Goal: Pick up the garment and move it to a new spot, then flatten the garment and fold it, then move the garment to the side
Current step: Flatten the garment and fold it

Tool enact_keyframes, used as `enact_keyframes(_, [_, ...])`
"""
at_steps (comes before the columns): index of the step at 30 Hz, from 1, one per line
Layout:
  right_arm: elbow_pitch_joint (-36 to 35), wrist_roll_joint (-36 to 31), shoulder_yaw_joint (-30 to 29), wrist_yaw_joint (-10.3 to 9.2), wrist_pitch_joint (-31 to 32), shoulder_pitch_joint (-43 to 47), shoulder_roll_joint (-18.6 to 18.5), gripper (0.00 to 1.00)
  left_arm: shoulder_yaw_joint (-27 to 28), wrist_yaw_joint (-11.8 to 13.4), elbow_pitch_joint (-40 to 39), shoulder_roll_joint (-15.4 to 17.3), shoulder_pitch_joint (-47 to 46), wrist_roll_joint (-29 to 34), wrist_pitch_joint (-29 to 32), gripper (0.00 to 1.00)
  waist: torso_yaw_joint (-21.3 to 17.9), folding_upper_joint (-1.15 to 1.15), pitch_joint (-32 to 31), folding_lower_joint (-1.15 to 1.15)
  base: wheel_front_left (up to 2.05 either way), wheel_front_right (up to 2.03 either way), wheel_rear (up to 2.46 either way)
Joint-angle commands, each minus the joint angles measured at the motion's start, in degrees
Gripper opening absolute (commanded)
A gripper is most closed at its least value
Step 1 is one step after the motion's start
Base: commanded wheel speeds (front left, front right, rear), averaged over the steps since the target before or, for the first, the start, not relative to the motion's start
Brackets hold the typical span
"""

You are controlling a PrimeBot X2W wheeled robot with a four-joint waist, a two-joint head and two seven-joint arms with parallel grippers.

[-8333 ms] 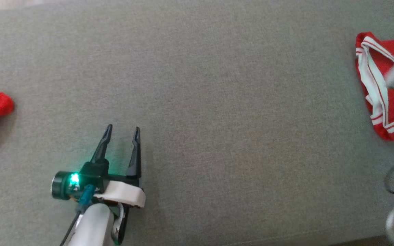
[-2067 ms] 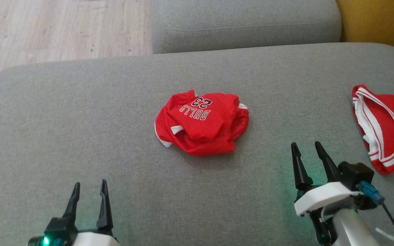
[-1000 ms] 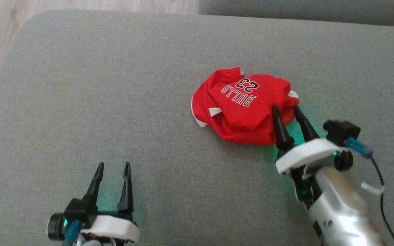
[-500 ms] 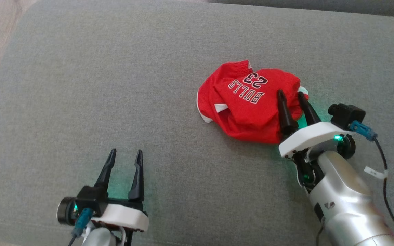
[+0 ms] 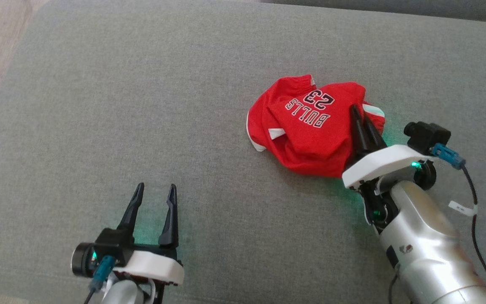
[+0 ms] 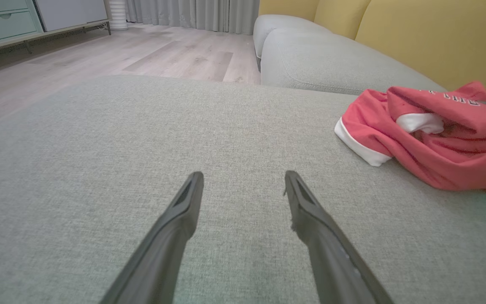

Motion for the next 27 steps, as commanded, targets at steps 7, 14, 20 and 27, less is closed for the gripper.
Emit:
enact_keyframes(7, [-7.52,-2.08,-3.73,-0.05,-0.22,-1.56,0.52,0.0,2.04,0.21,-0.88,0.2,-0.63,-0.19,-0.47,1.0,-0.53,0.0,-2.45,0.0,0.0,0.0,0.0])
enact_keyframes(14, [-15.03,-9.02,-14.26,-0.05,-0.22,-3.85,0.52,0.0,3.22,-0.12,-0.7,0.2,1.06,-0.14,-0.47,1.0,-2.19,0.0,-5.65,0.0,0.0,0.0,0.0])
enact_keyframes(20, [-20.3,-13.34,-18.96,-0.05,-0.22,-5.6,0.24,0.0,3.72,-0.31,-0.54,0.2,2.18,-0.32,-0.47,1.0,-3.16,0.0,-7.58,0.0,0.0,0.0,0.0])
enact_keyframes(27, [-25.38,-17.29,-12.51,-0.05,-0.22,-5.11,0.3,0.04,3.48,-0.48,-0.53,0.2,3.46,-0.65,-0.47,1.0,-3.0,0.0,-8.7,0.0,0.0,0.0,0.0])
